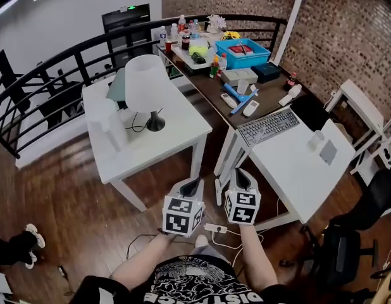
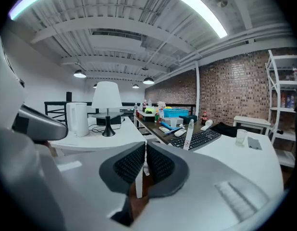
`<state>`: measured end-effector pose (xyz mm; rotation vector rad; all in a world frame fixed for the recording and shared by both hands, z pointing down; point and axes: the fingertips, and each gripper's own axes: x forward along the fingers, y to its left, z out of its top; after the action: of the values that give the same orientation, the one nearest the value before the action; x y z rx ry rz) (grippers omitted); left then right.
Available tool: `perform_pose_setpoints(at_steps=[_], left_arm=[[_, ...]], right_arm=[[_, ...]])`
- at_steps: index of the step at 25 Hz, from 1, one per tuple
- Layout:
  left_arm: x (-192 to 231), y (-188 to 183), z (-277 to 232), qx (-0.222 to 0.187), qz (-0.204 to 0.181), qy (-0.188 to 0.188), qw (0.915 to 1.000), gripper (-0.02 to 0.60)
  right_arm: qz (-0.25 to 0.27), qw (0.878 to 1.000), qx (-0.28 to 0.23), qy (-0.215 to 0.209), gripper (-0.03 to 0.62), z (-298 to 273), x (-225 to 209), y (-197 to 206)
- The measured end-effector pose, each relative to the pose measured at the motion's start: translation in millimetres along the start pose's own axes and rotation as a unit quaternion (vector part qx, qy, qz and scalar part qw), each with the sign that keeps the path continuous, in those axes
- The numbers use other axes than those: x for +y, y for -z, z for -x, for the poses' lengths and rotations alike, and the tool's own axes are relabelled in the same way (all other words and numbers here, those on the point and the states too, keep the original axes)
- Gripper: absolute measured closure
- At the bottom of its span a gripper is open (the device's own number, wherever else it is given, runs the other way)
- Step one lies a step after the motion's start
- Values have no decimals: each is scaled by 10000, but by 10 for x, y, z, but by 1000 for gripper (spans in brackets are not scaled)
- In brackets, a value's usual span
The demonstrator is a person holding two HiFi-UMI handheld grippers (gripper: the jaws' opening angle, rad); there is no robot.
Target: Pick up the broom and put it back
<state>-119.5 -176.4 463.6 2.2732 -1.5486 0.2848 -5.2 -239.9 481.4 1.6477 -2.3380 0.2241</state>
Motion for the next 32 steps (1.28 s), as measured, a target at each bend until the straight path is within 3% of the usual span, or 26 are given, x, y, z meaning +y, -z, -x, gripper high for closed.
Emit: perform_pose_setpoints(at_steps=[21, 32], left_arm=[[-409, 430, 1488, -354, -165, 425, 9983, 577], [-626, 616, 1773, -432, -156, 658, 9968, 577]], right_arm=[[-128, 9989, -385, -232, 594, 1867, 1237, 40], [-79, 9991, -361, -208, 594, 2282, 1425, 189]])
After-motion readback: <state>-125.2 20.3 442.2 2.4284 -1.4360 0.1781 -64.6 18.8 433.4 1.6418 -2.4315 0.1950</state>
